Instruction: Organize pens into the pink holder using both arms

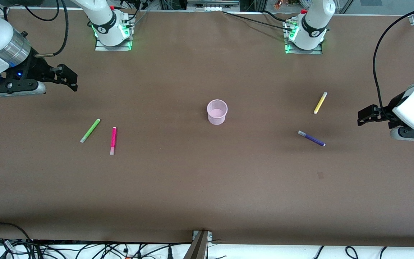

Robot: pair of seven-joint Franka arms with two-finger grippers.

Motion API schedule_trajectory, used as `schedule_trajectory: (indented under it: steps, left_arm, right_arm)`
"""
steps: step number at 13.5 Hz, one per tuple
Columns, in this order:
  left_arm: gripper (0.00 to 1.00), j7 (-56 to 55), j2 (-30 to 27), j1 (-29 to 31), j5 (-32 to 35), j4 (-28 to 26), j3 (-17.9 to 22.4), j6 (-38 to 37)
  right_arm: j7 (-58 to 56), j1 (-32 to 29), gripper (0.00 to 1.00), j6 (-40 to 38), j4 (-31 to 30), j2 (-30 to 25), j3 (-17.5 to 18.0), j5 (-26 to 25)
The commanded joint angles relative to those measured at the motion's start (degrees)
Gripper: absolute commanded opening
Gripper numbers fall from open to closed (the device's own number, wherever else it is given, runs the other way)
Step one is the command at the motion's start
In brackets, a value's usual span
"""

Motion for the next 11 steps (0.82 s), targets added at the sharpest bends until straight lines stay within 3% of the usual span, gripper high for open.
schedule_trajectory:
  steps: [1,11]
  left_arm:
    - [1.00,0.08,0.41,0.18,-1.21,1.64,-0.06,-1.46]
    - [1.00,-0.45,0.84,0.44,-1.30,1.99,-0.06,-1.37]
  right_arm:
    - [0.33,0.12,1.00,0.22,-0.26,-0.47,0.03,0.07]
    - [0.41,0.03,1.00,0.13,-0.17,-0.47,-0.32,0.16]
